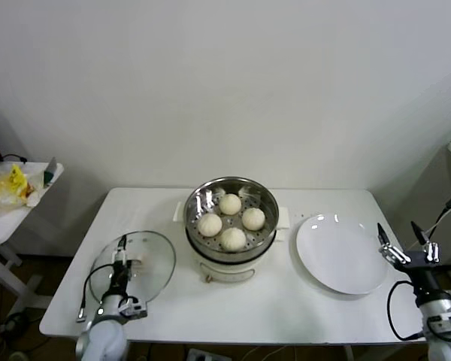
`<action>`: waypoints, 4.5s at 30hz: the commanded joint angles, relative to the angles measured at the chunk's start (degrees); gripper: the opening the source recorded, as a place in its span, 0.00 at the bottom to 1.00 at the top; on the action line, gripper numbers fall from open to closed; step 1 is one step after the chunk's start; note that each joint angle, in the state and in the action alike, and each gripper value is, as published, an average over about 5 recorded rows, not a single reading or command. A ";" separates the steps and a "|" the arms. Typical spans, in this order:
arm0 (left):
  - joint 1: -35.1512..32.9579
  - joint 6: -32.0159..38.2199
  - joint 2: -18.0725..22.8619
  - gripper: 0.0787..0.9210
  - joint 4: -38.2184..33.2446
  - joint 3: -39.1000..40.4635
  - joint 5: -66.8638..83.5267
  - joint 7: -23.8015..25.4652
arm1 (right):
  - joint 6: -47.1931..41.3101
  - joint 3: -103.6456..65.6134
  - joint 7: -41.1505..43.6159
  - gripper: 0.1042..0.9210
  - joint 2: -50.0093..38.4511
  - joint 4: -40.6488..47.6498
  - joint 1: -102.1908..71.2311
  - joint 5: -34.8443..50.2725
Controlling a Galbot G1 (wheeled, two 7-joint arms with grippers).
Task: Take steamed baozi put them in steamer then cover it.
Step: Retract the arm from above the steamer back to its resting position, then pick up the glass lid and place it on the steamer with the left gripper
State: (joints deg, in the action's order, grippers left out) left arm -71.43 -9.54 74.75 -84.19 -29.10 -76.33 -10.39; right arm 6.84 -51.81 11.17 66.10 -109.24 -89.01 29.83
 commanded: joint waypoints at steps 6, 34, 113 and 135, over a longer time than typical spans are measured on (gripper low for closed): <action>1.54 1.72 -0.53 0.78 2.94 0.42 2.90 -0.91 | 0.23 0.29 0.65 0.88 1.14 0.19 -0.05 -2.75; -8.85 -7.27 -7.64 0.09 -20.11 -1.66 9.24 2.36 | 0.90 1.06 0.93 0.88 0.32 5.16 3.44 -5.23; 29.73 -35.46 5.93 0.09 -9.54 43.71 -0.86 24.90 | 2.58 -0.15 1.22 0.88 2.50 12.02 8.37 -11.92; 28.48 -35.46 4.52 0.09 -8.68 42.73 -1.14 24.24 | 2.69 0.04 1.59 0.88 2.76 12.20 8.80 -12.42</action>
State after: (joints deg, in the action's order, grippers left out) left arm -42.70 -42.16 79.58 -93.26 13.90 -77.60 14.04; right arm 9.45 -51.67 12.69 68.78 -97.08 -80.19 17.45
